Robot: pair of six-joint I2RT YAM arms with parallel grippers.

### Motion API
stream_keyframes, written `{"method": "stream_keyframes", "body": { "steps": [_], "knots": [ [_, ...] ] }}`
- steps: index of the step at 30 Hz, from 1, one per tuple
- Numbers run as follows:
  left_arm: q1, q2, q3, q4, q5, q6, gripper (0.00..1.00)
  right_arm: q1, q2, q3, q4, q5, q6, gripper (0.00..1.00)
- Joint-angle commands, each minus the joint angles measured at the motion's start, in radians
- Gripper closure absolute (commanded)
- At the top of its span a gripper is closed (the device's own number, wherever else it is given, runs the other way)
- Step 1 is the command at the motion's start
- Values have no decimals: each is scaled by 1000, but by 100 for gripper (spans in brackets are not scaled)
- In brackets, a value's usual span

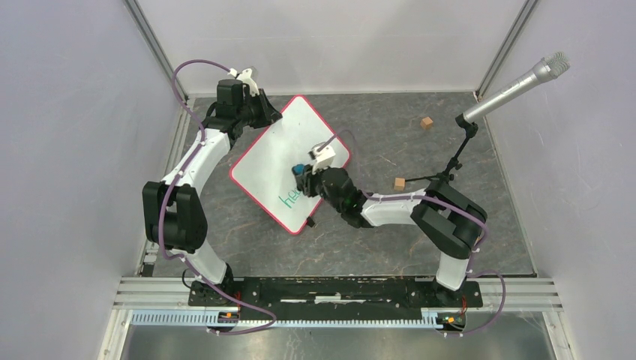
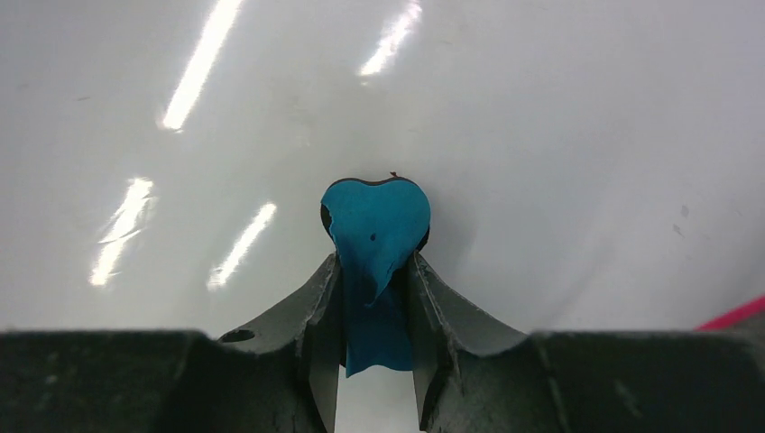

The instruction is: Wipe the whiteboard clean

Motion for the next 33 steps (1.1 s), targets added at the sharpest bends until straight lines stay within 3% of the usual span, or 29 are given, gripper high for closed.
{"method": "stream_keyframes", "body": {
  "steps": [1, 8, 17, 21, 26, 33],
  "knots": [
    [-17, -34, -14, -22, 30, -48, 80, -98, -10, -67, -22, 40, 250, 66],
    [-17, -30, -9, -22, 34, -52, 80, -101, -15, -90, -10, 23, 274, 66],
    [-17, -33, -11, -22, 34, -52, 80, 112, 14, 24, 44, 9, 93, 66],
    [-17, -36, -12, -22, 36, -52, 80, 153, 33, 59, 74, -35, 50, 66],
    [-17, -38, -12, -22, 34, -52, 80, 120, 5, 10, 76, 35, 41, 66],
    [-17, -38, -12, -22, 31, -49, 80, -38, -48, -142, 52, 65, 240, 66]
  ]
}}
